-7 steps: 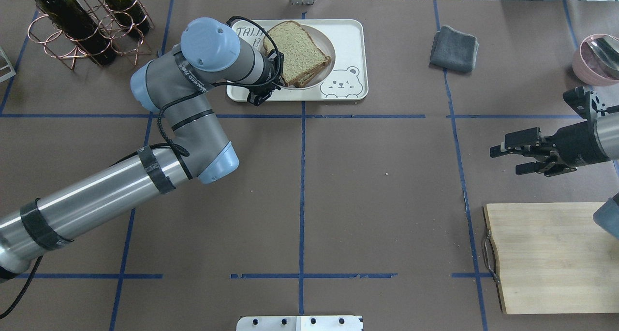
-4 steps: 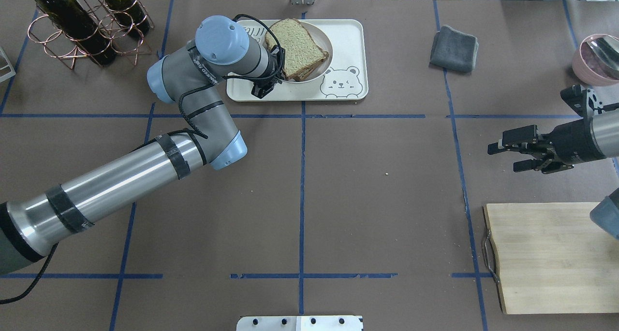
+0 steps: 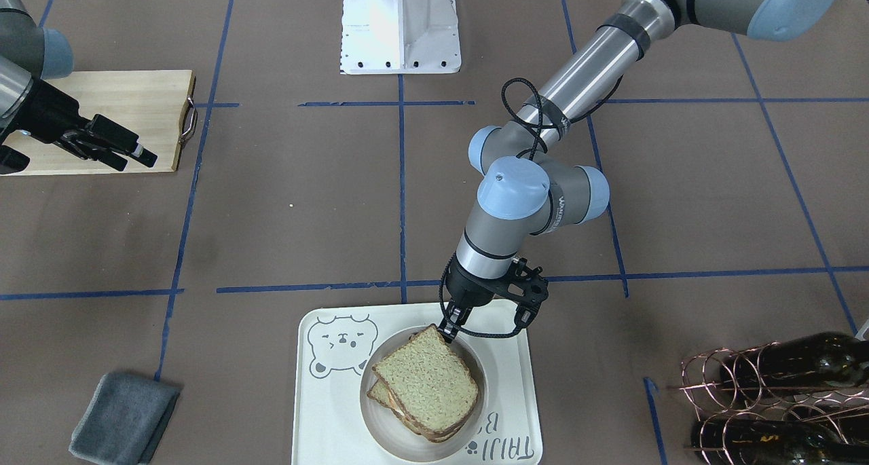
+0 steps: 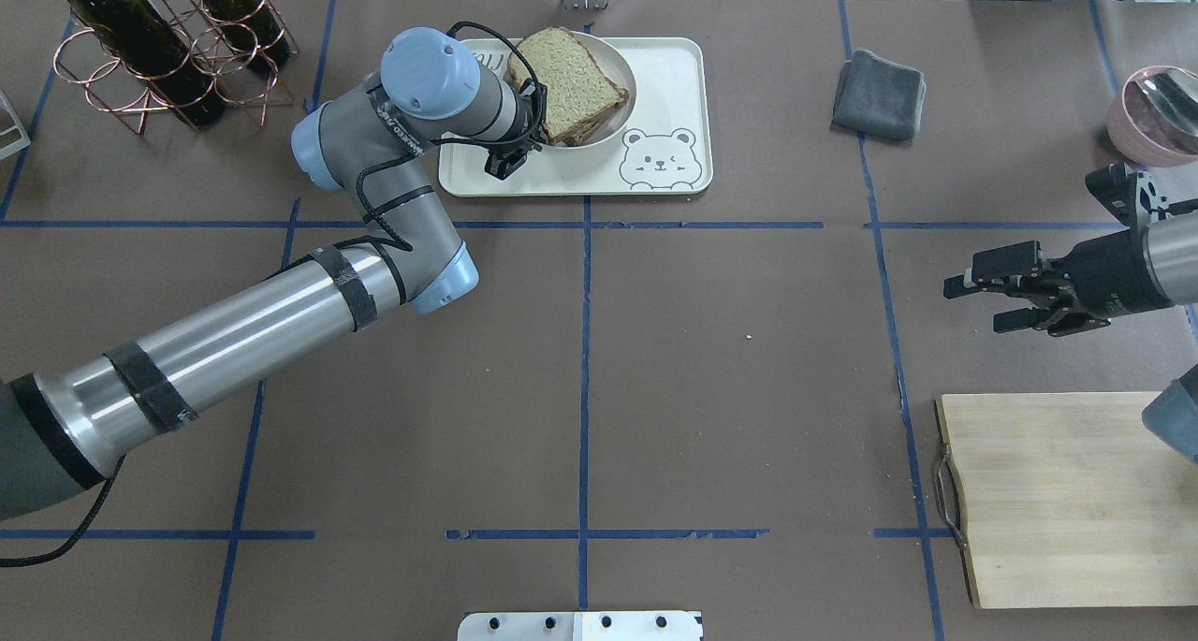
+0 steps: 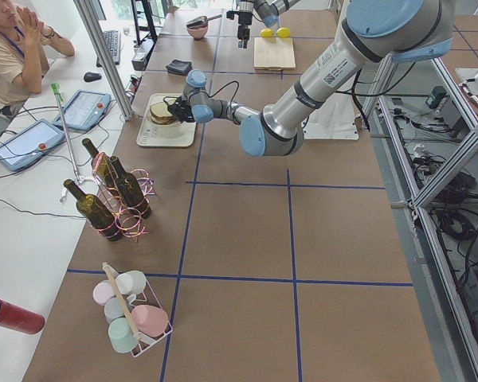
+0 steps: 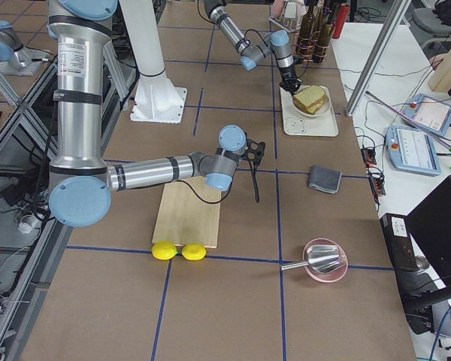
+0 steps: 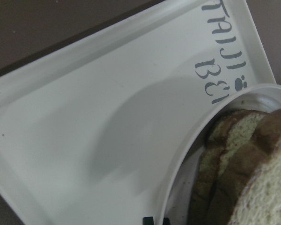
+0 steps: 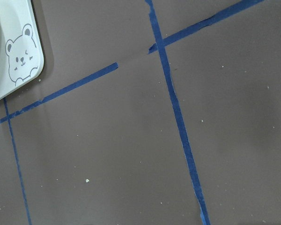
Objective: Make sandwich and place on tray
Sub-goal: 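Lower the plate onto the tray and open the left gripper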
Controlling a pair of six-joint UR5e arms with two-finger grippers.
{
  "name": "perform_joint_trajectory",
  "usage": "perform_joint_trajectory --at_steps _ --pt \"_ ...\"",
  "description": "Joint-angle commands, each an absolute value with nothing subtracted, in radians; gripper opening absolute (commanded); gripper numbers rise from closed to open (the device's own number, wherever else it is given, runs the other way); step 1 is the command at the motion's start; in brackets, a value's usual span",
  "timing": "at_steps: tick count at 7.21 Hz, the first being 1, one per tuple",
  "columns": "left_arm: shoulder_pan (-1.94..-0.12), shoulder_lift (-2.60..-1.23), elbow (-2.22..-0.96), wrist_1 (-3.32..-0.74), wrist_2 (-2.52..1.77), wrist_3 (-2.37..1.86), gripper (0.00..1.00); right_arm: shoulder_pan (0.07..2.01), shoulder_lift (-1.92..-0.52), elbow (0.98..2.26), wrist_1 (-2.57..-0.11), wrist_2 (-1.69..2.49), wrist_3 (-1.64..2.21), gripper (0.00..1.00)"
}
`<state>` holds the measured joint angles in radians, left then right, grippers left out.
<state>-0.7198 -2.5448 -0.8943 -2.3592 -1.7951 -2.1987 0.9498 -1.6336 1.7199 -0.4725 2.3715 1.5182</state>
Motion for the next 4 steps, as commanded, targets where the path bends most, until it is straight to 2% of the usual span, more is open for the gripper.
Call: perform_joint_trajectory --at_steps 1,2,3,4 --pt "-0.721 -2.545 -0.887 -2.367 -1.796 -2.114 0.18 0.950 -1.634 1.718 -0.472 2.372 1.519 1.00" --pt "-0.722 -2.540 -0.893 -2.358 -1.796 -2.030 0.25 0.950 -1.634 1.718 -0.472 2.372 1.519 1.00" --pt "-0.730 -2.539 -0.913 -2.356 -1.799 -2.019 0.27 0.950 -1.632 1.720 -0.472 2.372 1.517 1.00" --pt "-0.741 -2.499 -1.001 -2.324 -1.808 -2.013 0.26 0.950 -1.632 1.720 -0.471 2.372 1.517 1.00"
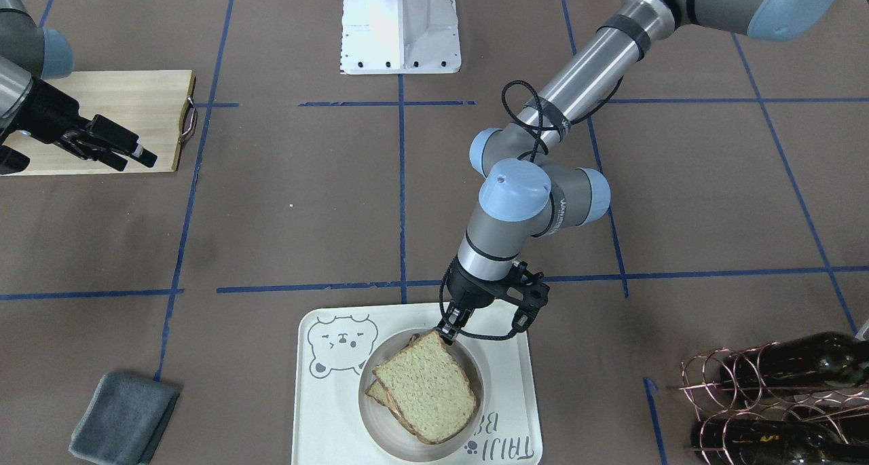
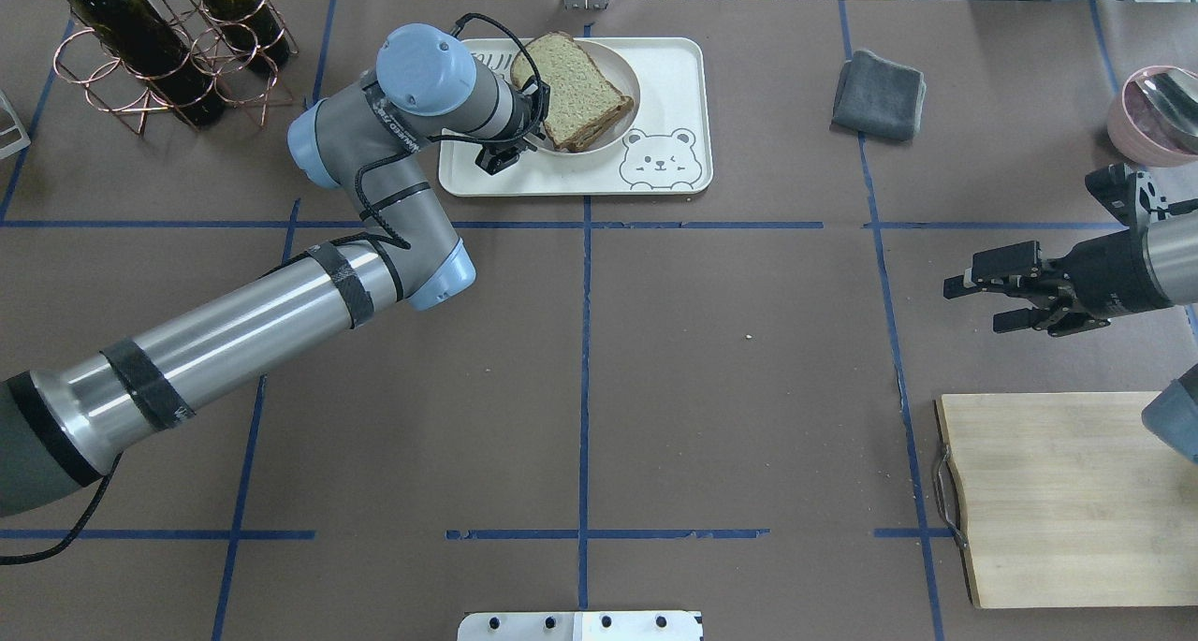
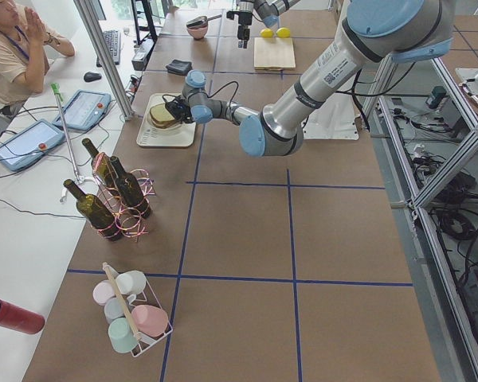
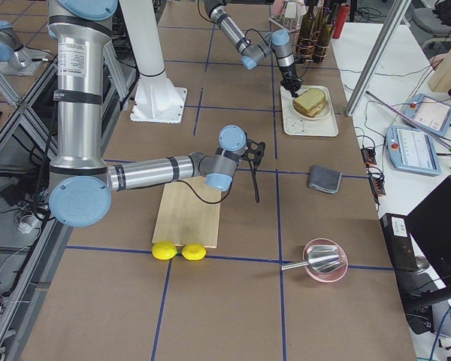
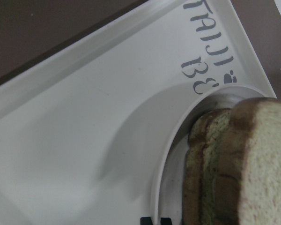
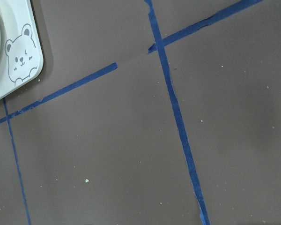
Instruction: Make sandwich and place on tray
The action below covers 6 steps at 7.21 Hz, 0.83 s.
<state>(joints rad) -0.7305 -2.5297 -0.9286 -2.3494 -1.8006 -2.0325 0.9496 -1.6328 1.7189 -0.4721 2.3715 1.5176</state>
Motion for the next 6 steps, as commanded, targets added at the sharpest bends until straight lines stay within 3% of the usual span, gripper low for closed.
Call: perform_joint_trajectory --at_steps 1,3,4,6 --pt "-0.741 -2.424 -1.129 -2.254 -1.843 -1.976 0.26 0.950 -1.631 1.718 -0.472 2.373 1.517 1.00" --pt "-0.749 -2.279 -1.434 -2.072 -1.919 -1.860 0.26 0.969 -1.634 1.720 -0.474 2.387 1.513 1.00" --pt "-0.750 -2.135 -1.621 -2.059 -1.922 -1.709 0.29 1.029 -1.640 1.717 -0.489 2.402 1.505 1.00" --pt "-0.800 -1.896 -1.817 -2.065 -1.945 -1.347 0.31 1.096 -1.643 1.712 -0.599 2.436 1.339 1.00"
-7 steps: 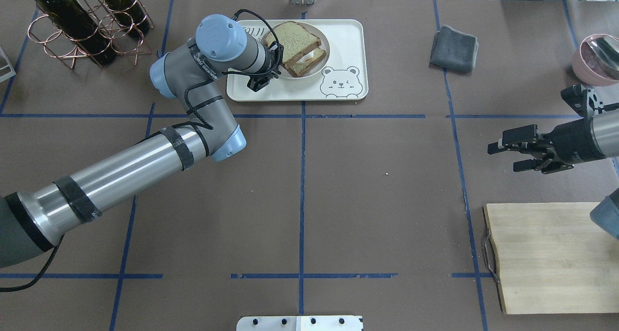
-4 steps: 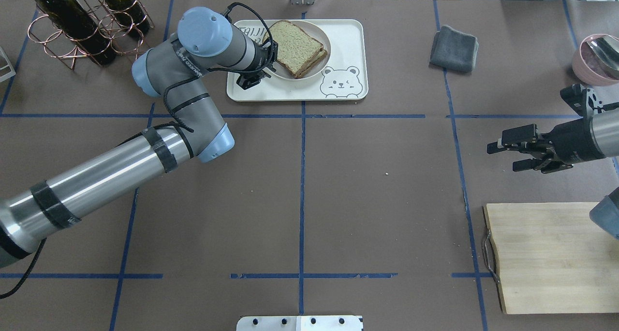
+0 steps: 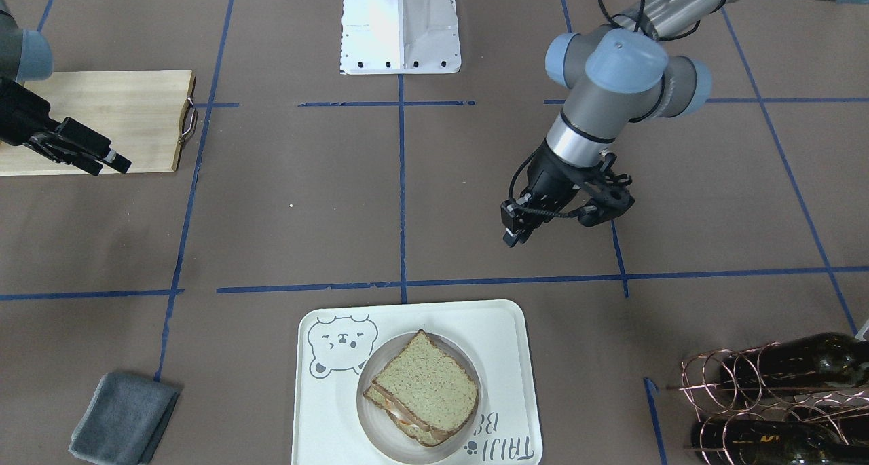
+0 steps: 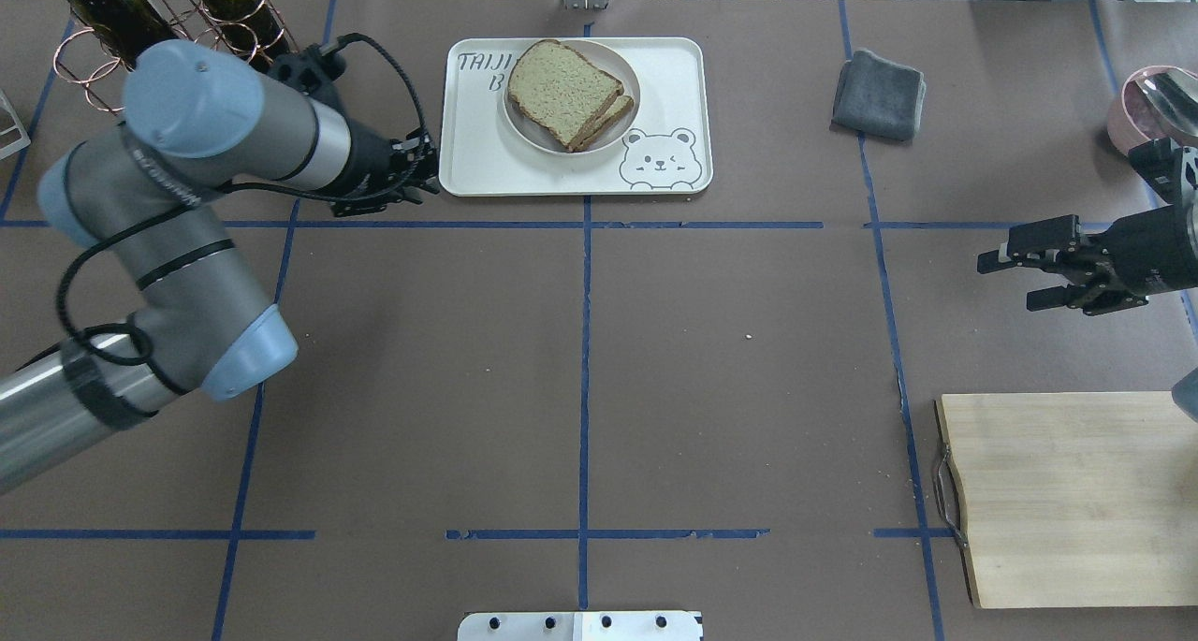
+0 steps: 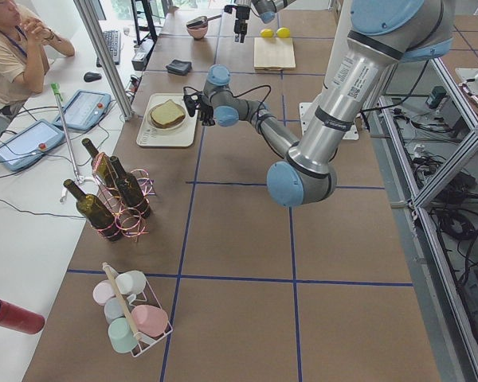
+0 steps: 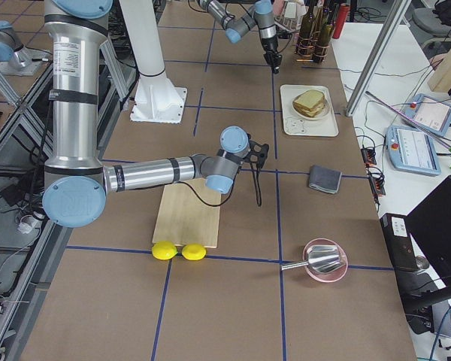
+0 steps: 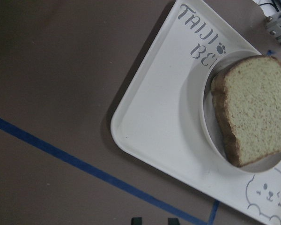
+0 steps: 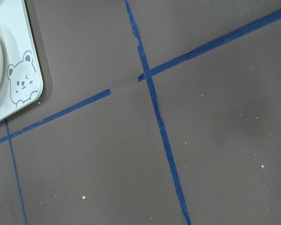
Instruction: Make sandwich and place on tray
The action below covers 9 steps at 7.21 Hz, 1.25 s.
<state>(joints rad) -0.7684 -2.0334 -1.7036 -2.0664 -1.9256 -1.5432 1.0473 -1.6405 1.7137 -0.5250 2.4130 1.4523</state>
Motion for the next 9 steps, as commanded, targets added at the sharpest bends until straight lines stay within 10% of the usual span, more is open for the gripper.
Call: perform_joint_trajectory --at_steps 1,6,9 --pt "-0.872 -1.817 -1.847 -2.069 -2.026 -1.204 0.33 1.182 -1.647 1.713 -0.736 2.483 1.122 1.00" --pt "-1.337 -1.531 -1.797 -2.034 -2.189 -0.232 0.34 1.493 -1.611 1.726 -1.476 2.447 0.074 1.00" --pt "-1.566 -1.586 -1.796 -1.555 -2.241 0.188 0.36 1.590 -1.580 1.723 -1.747 2.434 -0.104 1.00"
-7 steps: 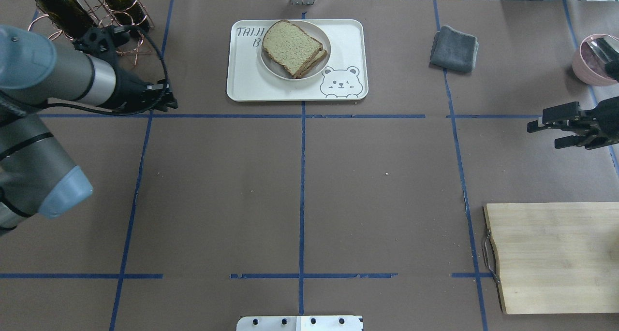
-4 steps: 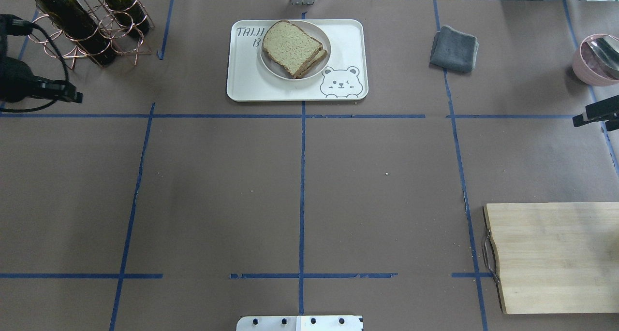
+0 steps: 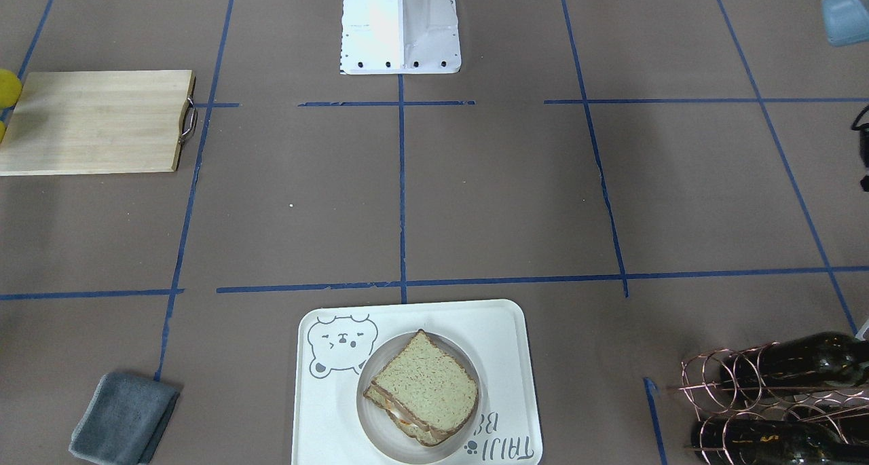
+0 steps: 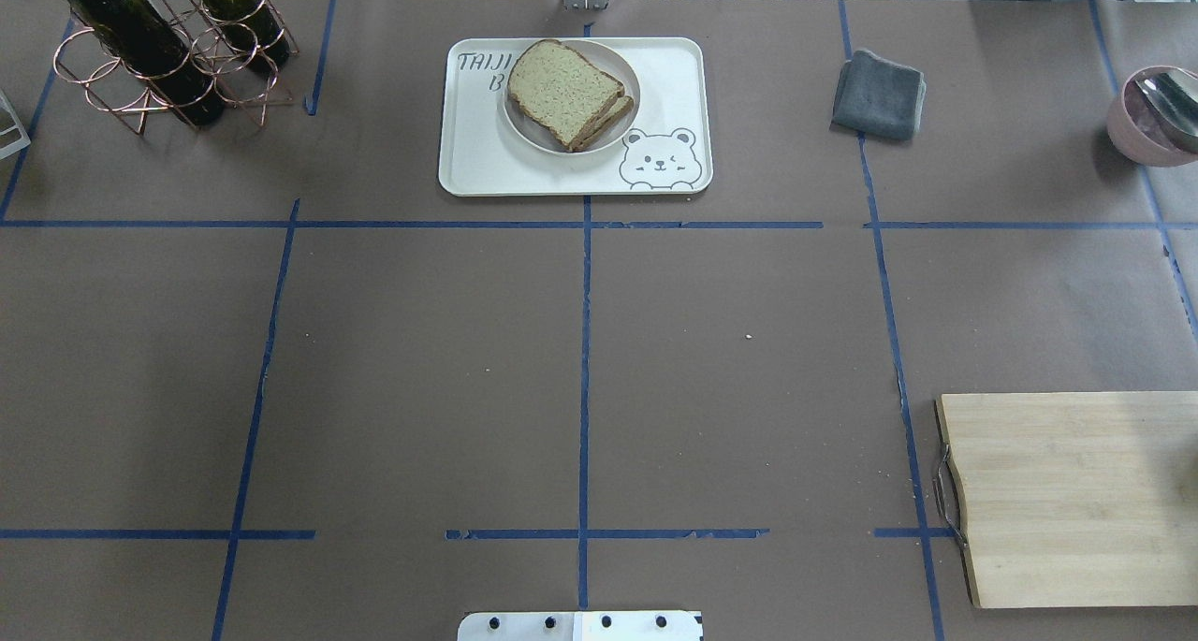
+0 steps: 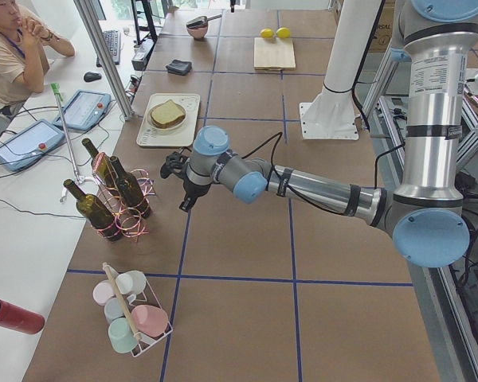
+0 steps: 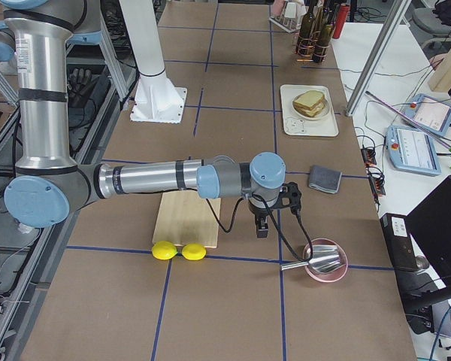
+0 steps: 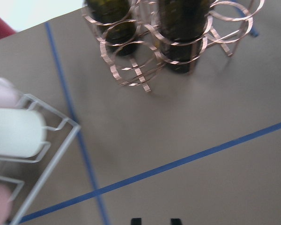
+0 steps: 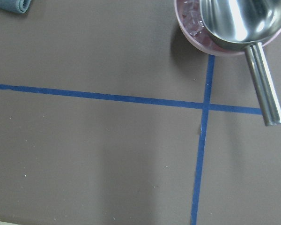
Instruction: Make sandwich and place on tray
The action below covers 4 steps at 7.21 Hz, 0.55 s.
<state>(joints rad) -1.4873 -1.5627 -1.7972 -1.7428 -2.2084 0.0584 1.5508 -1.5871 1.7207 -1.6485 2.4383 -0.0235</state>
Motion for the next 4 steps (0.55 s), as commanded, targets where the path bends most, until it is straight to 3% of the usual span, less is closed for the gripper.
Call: perform_joint_trajectory --at_steps 1,2,3,4 --pt "-1.569 -1.572 -1.821 -1.442 -2.297 0.187 0.37 1.594 -1.589 1.730 -1.764 2.433 -0.142 1.00" --pt "-1.568 -1.562 -1.850 -1.340 -2.309 0.195 0.72 1.585 -1.620 1.739 -1.764 2.427 -0.158 1.00" --pt "-1.566 -1.504 -1.867 -1.338 -2.350 0.195 1.00 1.583 -1.637 1.770 -1.766 2.425 -0.158 1.00" --pt "-1.565 -1.499 -1.865 -1.338 -2.382 0.193 1.00 1.559 -1.656 1.811 -1.766 2.383 -0.158 1.00"
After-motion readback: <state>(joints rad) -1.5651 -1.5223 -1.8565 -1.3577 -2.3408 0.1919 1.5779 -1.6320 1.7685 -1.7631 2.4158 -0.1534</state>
